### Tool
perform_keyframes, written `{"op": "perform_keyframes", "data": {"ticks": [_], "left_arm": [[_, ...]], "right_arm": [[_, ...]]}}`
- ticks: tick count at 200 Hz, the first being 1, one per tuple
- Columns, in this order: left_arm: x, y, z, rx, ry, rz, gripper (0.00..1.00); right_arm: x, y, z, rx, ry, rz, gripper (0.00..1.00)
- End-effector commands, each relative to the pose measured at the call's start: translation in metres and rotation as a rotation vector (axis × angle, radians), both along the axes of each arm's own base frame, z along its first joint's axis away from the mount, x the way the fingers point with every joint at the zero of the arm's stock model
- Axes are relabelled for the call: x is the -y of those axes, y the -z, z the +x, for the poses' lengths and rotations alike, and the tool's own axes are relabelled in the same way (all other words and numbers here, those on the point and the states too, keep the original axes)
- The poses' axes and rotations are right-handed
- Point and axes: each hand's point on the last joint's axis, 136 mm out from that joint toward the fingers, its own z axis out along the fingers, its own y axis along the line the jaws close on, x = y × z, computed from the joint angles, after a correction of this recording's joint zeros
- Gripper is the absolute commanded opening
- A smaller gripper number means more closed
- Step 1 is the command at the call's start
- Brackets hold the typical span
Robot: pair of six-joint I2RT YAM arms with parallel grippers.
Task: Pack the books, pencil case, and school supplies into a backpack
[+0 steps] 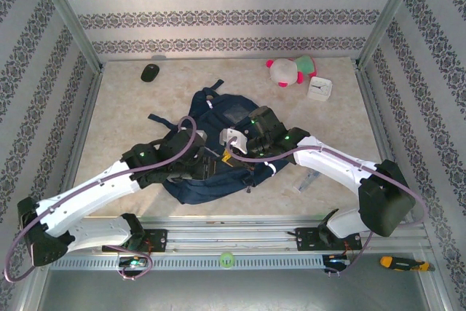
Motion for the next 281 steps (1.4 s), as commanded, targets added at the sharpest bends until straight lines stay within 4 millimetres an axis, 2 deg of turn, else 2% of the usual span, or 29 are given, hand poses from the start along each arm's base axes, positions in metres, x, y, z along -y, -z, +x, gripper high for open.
{"op": "perform_keyframes", "data": {"ticks": [1,57,90,109,161,188,215,233,245,256,268,281], "left_arm": [[0.008,-0.007,0.002,0.04,0.083,0.033,0.41],[0.015,0.0,0.012,0.059,0.096,0.065,0.33],[0.005,0.0,0.016,0.083,0.055,0.098,0.1],[-0.006,0.0,0.014,0.085,0.029,0.118,0.0],[-0.054,0.015,-0.004,0.043,-0.06,0.159,0.0],[-0.07,0.025,-0.008,0.036,-0.091,0.171,0.0],[-0.071,0.035,-0.003,0.043,-0.069,0.164,0.0],[-0.05,0.034,0.002,0.07,0.014,0.073,0.0],[-0.028,0.03,0.003,0.092,0.096,-0.014,0.0],[-0.017,0.03,0.003,0.096,0.134,-0.057,0.0],[-0.007,0.031,0.003,0.096,0.172,-0.089,0.0],[0.002,0.033,0.003,0.092,0.201,-0.119,0.0]], "right_arm": [[-0.014,-0.041,-0.001,0.022,-0.063,0.13,0.0],[-0.013,-0.044,-0.003,0.019,-0.067,0.138,0.0],[-0.008,-0.044,-0.003,0.023,-0.059,0.136,0.0],[-0.001,-0.041,-0.002,0.024,-0.047,0.13,0.0],[0.026,-0.031,-0.003,0.03,-0.045,0.102,0.0],[0.037,-0.026,-0.007,0.051,-0.069,0.088,0.0],[0.048,-0.02,-0.01,0.093,-0.089,0.065,0.0],[0.059,-0.018,-0.004,0.106,-0.053,0.025,0.0],[0.06,-0.024,-0.009,0.123,-0.058,-0.014,0.18],[0.055,-0.034,-0.012,0.129,-0.038,-0.016,0.36],[0.044,-0.043,-0.02,0.125,-0.015,0.0,0.45],[0.032,-0.044,-0.033,0.15,-0.019,0.006,0.49]]}}
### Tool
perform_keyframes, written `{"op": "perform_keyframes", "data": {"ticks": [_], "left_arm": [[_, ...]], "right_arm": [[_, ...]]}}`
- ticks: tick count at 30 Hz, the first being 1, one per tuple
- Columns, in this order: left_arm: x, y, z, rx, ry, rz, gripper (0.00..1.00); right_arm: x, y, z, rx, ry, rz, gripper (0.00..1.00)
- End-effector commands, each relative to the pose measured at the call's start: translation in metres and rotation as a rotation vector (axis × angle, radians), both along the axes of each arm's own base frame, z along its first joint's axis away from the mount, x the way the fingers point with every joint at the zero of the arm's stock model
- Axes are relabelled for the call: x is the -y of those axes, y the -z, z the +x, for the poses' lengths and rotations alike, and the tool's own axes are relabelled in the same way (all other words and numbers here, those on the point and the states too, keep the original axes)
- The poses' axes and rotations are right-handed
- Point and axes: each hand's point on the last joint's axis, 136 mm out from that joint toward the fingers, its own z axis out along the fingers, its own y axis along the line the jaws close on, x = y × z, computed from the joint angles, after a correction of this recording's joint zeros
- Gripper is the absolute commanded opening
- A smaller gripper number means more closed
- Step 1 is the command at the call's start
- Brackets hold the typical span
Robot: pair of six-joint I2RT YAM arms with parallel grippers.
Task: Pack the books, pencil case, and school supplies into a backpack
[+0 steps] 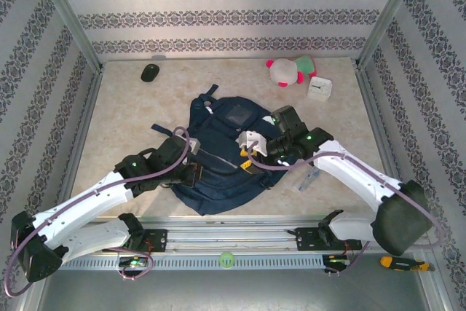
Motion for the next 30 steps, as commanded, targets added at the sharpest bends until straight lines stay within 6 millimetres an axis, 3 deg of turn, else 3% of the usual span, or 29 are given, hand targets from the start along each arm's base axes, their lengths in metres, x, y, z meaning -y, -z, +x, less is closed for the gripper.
{"op": "perform_keyframes", "data": {"ticks": [1,4,11,16,17,19,21,24,26,30], "left_arm": [[0.027,-0.009,0.006,0.041,0.106,-0.104,0.0],[0.036,-0.009,0.005,0.032,0.137,-0.139,0.0],[0.036,-0.01,0.003,0.041,0.151,-0.139,0.0],[0.035,-0.013,0.002,0.047,0.139,-0.16,0.0],[0.034,-0.013,0.002,0.05,0.133,-0.169,0.0],[0.023,-0.011,0.003,0.066,0.085,-0.141,0.0],[0.008,-0.006,0.007,0.067,0.042,-0.091,0.0],[-0.018,0.004,0.015,0.05,-0.029,-0.038,0.0],[-0.032,0.005,0.021,0.06,-0.062,-0.018,0.0],[-0.052,0.007,0.032,0.077,-0.087,0.028,0.0]], "right_arm": [[-0.019,-0.026,-0.016,0.064,0.01,0.036,0.49],[-0.034,-0.018,-0.025,0.1,0.045,0.037,0.52],[-0.061,0.005,-0.023,0.087,0.136,0.016,0.53],[-0.064,0.02,-0.014,0.123,0.183,-0.036,0.53],[-0.061,0.026,-0.002,0.157,0.243,-0.057,0.49],[-0.053,0.03,0.002,0.212,0.248,-0.072,0.14],[-0.047,0.03,-0.006,0.226,0.196,-0.07,0.0],[-0.031,0.021,-0.033,0.157,0.02,0.013,0.0],[-0.013,0.012,-0.041,0.129,-0.033,0.069,0.0],[0.029,0.011,-0.027,0.137,0.015,0.041,0.0]]}}
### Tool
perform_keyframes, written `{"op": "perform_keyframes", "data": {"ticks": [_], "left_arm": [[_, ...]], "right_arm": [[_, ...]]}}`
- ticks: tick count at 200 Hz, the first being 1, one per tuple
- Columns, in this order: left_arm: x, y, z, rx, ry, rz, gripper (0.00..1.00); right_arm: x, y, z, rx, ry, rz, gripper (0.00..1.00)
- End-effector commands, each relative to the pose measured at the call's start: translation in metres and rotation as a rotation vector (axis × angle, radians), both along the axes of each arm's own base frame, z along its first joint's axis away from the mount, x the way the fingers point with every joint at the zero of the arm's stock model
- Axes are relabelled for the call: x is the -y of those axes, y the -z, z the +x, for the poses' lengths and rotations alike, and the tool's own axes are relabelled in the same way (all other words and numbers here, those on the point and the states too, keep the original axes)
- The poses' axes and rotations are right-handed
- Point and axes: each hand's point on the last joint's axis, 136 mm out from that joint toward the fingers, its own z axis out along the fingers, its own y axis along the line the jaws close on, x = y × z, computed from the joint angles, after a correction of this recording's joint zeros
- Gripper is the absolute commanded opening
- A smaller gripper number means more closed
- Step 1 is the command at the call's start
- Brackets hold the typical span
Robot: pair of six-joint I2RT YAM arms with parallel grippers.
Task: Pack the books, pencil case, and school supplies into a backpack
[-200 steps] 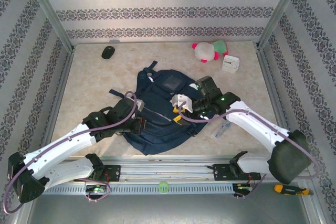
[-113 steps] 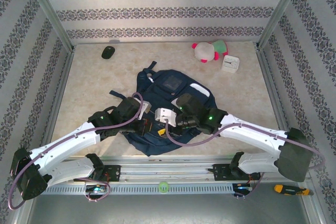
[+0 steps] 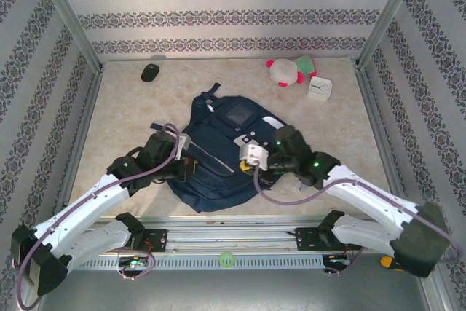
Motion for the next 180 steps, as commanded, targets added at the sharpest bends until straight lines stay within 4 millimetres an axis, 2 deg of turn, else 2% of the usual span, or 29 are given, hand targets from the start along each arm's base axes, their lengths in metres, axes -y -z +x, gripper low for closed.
{"op": "perform_keyframes", "data": {"ticks": [1,19,30,38,54,70,99,121,154,180], "left_arm": [[-0.022,0.005,0.006,0.021,-0.013,0.087,0.0],[-0.007,0.004,0.005,-0.001,0.044,0.033,0.0],[0.006,0.001,0.004,-0.012,0.087,-0.028,0.0],[0.014,-0.001,0.004,-0.013,0.107,-0.067,0.0],[0.021,-0.005,0.005,-0.005,0.122,-0.11,0.0],[0.024,-0.009,0.005,0.006,0.128,-0.132,0.0],[0.025,-0.014,0.004,0.016,0.131,-0.149,0.0],[0.026,-0.016,0.004,0.019,0.135,-0.161,0.0],[0.029,-0.022,0.0,0.023,0.15,-0.186,0.0],[0.029,-0.027,-0.003,0.035,0.154,-0.196,0.0]], "right_arm": [[0.023,0.006,-0.015,-0.04,-0.083,-0.018,0.0],[0.03,0.002,-0.008,-0.062,-0.047,-0.044,0.0],[0.026,-0.003,-0.009,-0.074,-0.036,-0.031,0.2],[0.019,-0.006,-0.009,-0.071,-0.023,-0.023,0.3],[0.003,-0.007,-0.01,-0.045,0.02,-0.041,0.44],[-0.02,-0.011,-0.016,-0.02,0.052,-0.032,0.5],[-0.062,-0.022,-0.02,-0.022,0.13,0.051,0.55],[-0.089,-0.015,-0.016,0.018,0.186,0.037,0.56],[-0.112,0.003,-0.002,0.043,0.269,-0.016,0.57],[-0.118,0.011,0.012,0.063,0.358,-0.011,0.56]]}}
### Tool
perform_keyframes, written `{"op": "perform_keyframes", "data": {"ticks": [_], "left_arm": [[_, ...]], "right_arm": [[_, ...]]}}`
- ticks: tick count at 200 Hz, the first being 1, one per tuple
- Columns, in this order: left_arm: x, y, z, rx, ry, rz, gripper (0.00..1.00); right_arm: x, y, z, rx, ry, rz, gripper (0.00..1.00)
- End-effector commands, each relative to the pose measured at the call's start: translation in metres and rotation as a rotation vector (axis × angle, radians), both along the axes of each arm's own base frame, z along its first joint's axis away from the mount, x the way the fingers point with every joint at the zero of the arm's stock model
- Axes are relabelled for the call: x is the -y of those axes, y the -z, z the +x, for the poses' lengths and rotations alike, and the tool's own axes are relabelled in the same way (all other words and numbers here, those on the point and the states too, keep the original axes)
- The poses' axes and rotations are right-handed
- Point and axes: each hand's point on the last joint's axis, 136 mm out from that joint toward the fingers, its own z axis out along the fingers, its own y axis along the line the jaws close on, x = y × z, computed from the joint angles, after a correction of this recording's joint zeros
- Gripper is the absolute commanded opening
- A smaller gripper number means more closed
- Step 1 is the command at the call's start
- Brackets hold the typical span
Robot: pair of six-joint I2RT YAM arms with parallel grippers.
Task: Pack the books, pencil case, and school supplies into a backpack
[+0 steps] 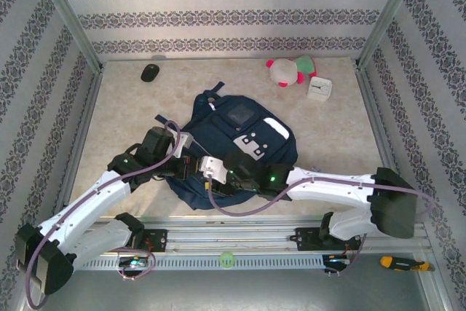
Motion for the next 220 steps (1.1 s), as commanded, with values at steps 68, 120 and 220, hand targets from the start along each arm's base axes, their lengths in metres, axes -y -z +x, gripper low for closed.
{"op": "perform_keyframes", "data": {"ticks": [68,120,220], "left_arm": [[-0.037,0.006,0.012,0.044,-0.097,0.163,0.0],[-0.06,0.014,0.027,0.05,-0.147,0.21,0.0],[-0.025,0.02,0.032,0.06,-0.043,0.039,0.0]], "right_arm": [[0.017,-0.001,0.002,0.002,-0.101,0.038,0.0],[0.101,-0.009,-0.032,-0.105,-0.387,0.071,0.0],[0.122,-0.033,0.011,-0.02,-0.209,0.019,0.46]]}}
